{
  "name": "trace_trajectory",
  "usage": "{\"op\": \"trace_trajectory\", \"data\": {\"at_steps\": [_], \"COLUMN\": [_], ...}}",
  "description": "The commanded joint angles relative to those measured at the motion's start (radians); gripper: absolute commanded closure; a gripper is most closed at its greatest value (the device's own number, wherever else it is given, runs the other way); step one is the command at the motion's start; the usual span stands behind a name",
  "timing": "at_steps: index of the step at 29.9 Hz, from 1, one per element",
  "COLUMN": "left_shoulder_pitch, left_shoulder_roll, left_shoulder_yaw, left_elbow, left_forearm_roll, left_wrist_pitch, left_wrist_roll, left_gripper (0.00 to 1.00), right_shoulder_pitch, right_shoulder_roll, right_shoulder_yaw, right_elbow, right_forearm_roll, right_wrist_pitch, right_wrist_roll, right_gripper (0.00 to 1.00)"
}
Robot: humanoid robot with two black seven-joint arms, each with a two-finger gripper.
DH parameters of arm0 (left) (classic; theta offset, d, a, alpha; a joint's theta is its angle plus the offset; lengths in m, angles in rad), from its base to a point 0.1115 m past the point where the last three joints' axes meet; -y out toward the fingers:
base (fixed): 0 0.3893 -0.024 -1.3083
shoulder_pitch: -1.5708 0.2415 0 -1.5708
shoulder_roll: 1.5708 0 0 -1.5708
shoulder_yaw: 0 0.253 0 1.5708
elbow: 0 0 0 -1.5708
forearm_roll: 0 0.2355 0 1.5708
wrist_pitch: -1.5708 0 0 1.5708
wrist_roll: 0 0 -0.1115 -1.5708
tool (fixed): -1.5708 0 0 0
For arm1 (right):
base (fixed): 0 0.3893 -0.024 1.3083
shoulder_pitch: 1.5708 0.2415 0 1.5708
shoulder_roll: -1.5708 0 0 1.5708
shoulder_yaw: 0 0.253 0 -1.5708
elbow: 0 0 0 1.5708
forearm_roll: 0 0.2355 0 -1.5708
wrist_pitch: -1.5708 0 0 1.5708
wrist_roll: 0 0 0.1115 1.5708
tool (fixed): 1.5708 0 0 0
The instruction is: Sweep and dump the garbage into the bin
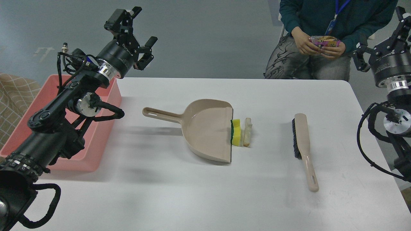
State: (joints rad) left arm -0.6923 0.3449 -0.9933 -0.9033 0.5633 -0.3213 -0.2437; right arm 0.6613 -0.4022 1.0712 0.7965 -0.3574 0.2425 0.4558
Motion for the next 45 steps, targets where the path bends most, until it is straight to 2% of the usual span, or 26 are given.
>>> {"op": "trace_trajectory", "data": {"at_steps": [1, 25, 34, 45], "left_shoulder_pitch": [0.002, 0.004, 0.010, 0.040], "left_shoulder_roll": [-0.004, 0.009, -0.010, 0.003], "left_shoulder_yaw": [0.001, -0.021, -0.002, 0.027], "left_elbow": [0.000, 0.006, 0.054, 0.023], "left_forearm_roll": [-0.002, -0.037, -0.086, -0.074], "left_wrist_pitch": [-0.001, -0.018, 0.004, -0.038], "left_wrist_roll": [0.000, 0.001, 0.006, 0.001], "left_gripper": [0.02, 0.02, 0.02, 0.02], "right_shoulder_pitch": [-0.006, -0.009, -0.026, -0.046], "right_shoulder_roll": [0.003, -0.009, -0.029, -0.018], "right_shoulder_yaw": [0.001, 0.001, 0.001, -0.010], "right_elbow": [0.000, -0.011, -0.019, -0.003], "right_forearm_roll": [0.000, 0.002, 0.000, -0.002], "right_wrist_pitch": [0.000, -0.011, -0.009, -0.002], "right_wrist_roll": [0.000, -0.002, -0.002, -0.006], "right_gripper": [0.00, 0.00, 0.00, 0.00]}}
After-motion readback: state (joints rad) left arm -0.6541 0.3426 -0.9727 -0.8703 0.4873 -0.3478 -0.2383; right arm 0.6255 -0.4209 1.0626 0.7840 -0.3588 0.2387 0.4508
